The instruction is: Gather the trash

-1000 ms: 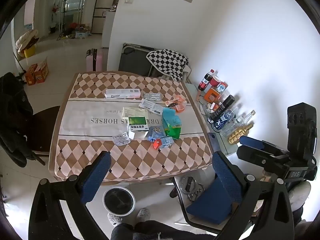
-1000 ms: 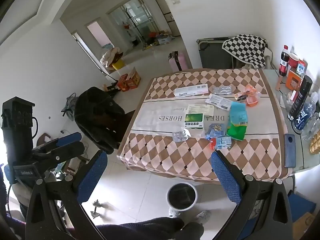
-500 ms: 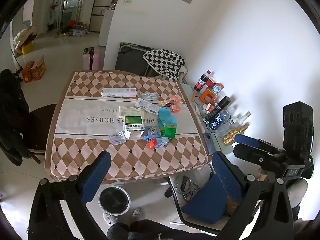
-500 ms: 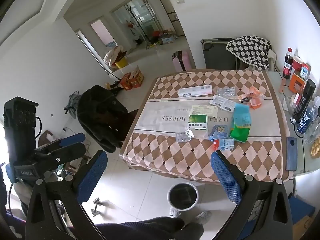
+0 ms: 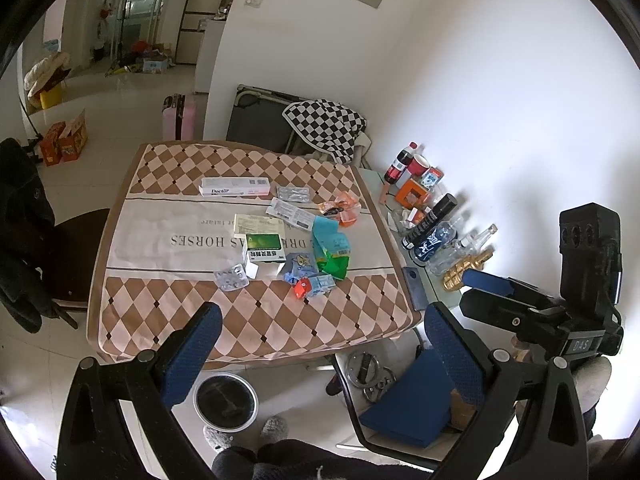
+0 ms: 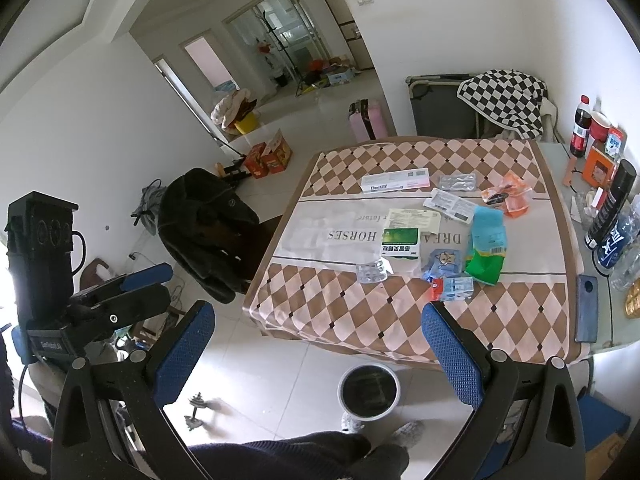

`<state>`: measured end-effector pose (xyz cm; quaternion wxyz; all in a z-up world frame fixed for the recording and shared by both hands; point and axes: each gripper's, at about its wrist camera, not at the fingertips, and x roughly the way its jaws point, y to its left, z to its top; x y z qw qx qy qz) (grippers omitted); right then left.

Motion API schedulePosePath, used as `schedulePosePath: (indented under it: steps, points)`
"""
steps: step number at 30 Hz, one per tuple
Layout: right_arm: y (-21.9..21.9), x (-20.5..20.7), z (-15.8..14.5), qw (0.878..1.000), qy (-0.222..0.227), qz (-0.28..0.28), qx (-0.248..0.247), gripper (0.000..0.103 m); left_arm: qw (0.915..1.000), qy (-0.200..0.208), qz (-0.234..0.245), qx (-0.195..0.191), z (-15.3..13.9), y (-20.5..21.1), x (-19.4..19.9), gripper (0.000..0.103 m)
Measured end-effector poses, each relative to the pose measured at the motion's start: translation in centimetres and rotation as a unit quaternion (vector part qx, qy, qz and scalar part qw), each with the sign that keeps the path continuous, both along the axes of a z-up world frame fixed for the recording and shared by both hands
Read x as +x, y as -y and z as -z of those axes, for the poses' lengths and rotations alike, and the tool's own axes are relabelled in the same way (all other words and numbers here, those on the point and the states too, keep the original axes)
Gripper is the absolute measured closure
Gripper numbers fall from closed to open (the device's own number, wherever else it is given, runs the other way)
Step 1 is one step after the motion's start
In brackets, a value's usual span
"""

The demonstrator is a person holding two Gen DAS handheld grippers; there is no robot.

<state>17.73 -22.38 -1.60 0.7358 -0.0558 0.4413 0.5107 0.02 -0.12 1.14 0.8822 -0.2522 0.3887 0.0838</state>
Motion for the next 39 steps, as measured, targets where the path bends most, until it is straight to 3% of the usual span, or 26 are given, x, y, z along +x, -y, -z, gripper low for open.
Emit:
schedulePosePath:
  steps: [39]
  points:
    - [-0.23,0.14,0.03,1.0,-0.004,0.001,-0.001,0.0,0.9999,0.001,0.005,-0.014,0.52,0.17,0.33,0.0]
